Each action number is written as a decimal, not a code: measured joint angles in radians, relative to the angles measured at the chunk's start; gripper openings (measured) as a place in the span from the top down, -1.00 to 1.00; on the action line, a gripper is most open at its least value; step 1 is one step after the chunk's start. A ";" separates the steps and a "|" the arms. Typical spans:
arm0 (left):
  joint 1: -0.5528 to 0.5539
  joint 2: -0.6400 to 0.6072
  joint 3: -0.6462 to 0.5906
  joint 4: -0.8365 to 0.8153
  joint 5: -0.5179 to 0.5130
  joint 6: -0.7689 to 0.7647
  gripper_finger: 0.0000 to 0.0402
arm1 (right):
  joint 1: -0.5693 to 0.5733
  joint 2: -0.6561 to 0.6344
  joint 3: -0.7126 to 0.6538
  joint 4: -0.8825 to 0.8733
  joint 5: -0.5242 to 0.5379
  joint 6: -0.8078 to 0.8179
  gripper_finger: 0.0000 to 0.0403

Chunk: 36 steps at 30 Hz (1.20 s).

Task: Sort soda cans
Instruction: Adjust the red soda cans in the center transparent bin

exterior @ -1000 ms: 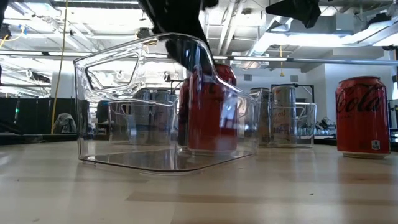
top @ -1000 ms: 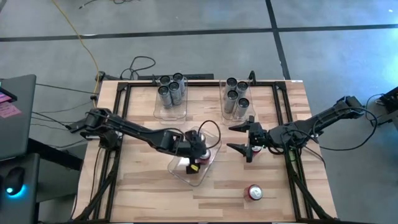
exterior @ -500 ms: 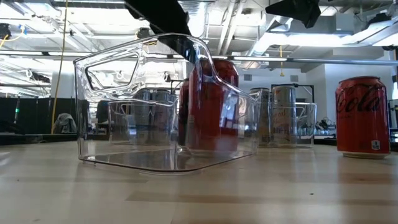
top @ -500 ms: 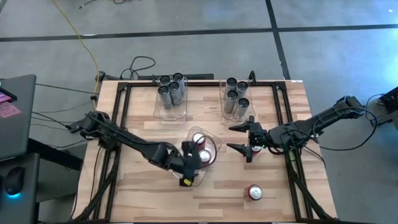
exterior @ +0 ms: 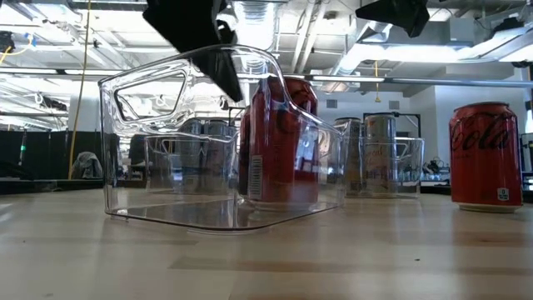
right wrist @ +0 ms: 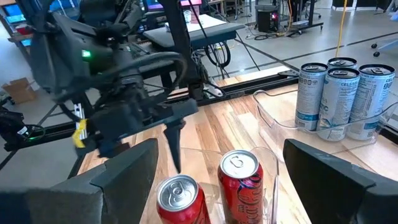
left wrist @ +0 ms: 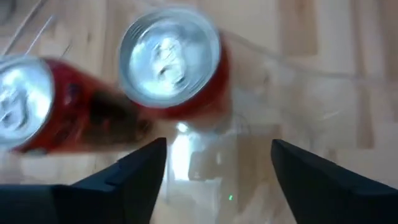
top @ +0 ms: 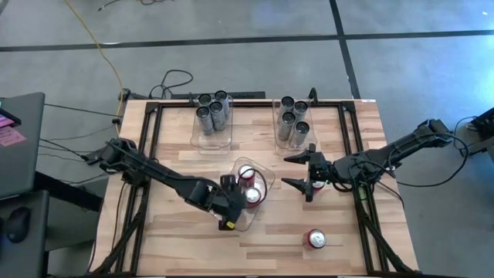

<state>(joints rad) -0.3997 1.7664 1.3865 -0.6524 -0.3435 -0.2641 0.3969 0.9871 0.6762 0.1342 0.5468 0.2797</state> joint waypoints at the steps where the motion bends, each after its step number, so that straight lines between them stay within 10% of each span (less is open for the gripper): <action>1: 0.003 0.000 0.000 -0.018 0.002 -0.004 -0.37 | 0.000 0.000 0.000 0.000 0.000 0.000 -0.82; 26: 0.105 0.002 -0.192 0.302 0.433 0.096 0.93 | -0.014 0.000 0.000 0.002 0.005 -0.001 -0.82; 36: 0.112 0.003 -0.291 0.516 0.487 0.100 1.00 | -0.019 0.000 0.000 0.004 0.005 0.000 -0.82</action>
<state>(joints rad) -0.2881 1.7699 1.0950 -0.1365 0.1433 -0.1646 0.3775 0.9871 0.6762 0.1383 0.5514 0.2800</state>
